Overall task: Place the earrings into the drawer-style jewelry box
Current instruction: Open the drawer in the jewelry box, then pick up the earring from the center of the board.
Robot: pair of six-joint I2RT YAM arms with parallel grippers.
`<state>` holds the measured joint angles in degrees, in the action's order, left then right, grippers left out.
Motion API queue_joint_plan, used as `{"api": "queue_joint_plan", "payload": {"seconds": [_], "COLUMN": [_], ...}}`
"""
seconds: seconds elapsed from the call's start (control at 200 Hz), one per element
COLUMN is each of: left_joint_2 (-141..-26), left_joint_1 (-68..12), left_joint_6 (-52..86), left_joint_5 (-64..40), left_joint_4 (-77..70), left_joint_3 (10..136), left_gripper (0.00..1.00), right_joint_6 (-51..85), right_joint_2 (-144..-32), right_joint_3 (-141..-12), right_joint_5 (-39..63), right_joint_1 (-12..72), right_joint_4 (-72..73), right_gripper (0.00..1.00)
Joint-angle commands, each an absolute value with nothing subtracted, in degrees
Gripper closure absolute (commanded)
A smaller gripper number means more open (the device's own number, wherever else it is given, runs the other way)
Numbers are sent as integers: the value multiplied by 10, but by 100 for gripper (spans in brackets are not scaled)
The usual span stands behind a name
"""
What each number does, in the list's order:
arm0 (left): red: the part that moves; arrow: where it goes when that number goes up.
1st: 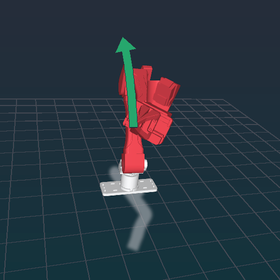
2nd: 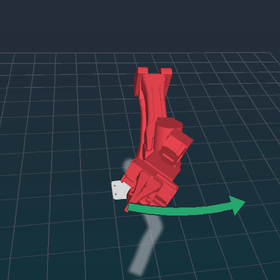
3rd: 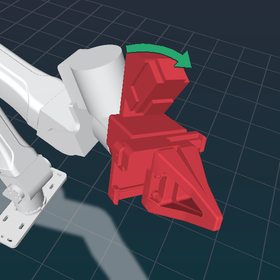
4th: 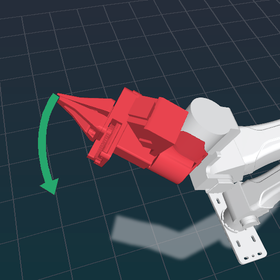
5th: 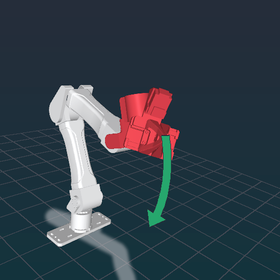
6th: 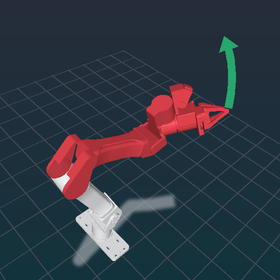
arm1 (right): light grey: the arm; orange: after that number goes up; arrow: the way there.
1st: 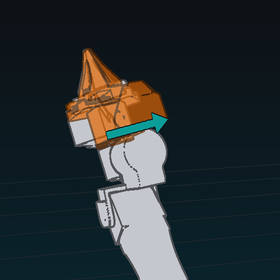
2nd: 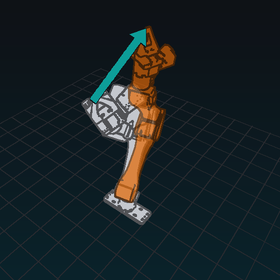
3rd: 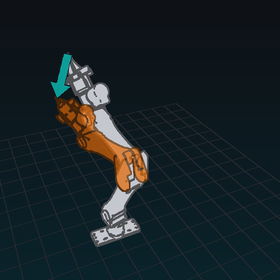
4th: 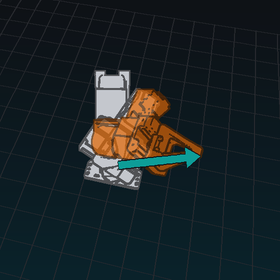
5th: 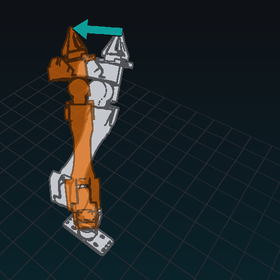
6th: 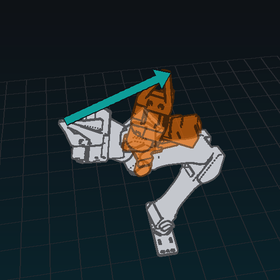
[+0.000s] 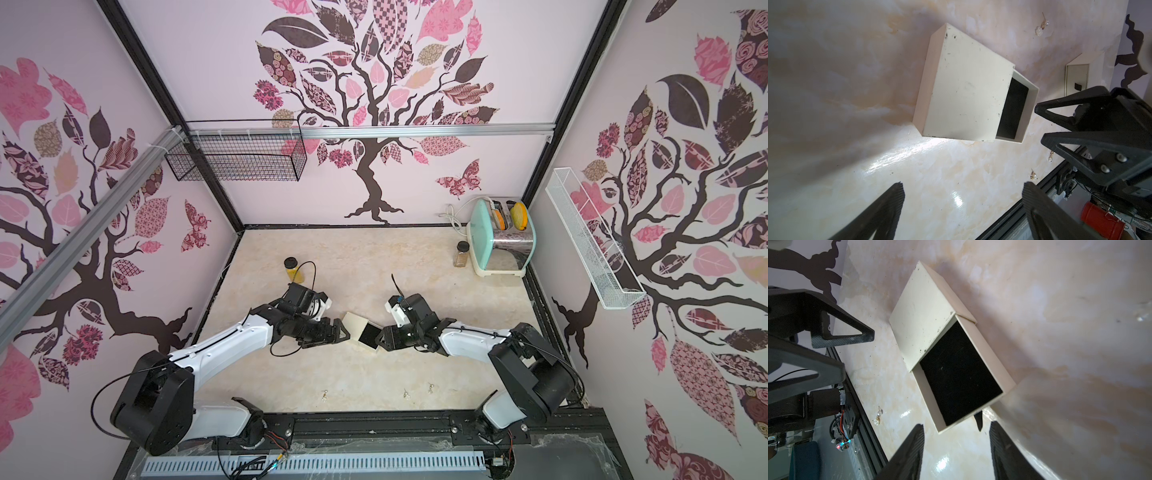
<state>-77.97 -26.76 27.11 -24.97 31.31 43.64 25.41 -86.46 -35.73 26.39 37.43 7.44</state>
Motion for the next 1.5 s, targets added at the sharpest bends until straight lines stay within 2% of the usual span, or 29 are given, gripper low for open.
{"api": "queue_joint_plan", "payload": {"seconds": [0.0, 0.625, 0.785, 0.86, 0.975, 1.055, 1.155, 1.275, 1.496], "left_joint_2": [-785, -799, -807, -806, -826, -871, -928, -969, -979], "left_joint_1": [-268, -268, -267, -266, -265, -265, -266, -267, -267], "left_joint_6": [273, 269, 254, 234, 210, 192, 192, 188, 194], "left_joint_5": [-254, -247, -241, -227, -196, -190, -206, -211, -210], "left_joint_4": [296, 285, 297, 324, 345, 368, 376, 375, 356], "left_joint_3": [429, 421, 444, 477, 547, 611, 677, 712, 690], "left_gripper": [8, 8, 8, 7, 2, 2, 2, 2, 2], "right_joint_6": [255, 236, 200, 182, 174, 183, 192, 198, 210], "right_joint_2": [-878, -900, -835, -823, -841, -878, -930, -987, -1042], "right_joint_3": [-371, -417, -429, -457, -520, -569, -622, -665, -702], "right_joint_5": [276, 277, 208, 145, 16, -38, -66, -55, -60], "right_joint_1": [374, 373, 364, 352, 336, 317, 309, 309, 310], "right_joint_4": [84, 58, -19, -77, -156, -203, -232, -244, -270], "right_gripper": [48, 49, 45, 44, 46, 50, 53, 54, 56]}}
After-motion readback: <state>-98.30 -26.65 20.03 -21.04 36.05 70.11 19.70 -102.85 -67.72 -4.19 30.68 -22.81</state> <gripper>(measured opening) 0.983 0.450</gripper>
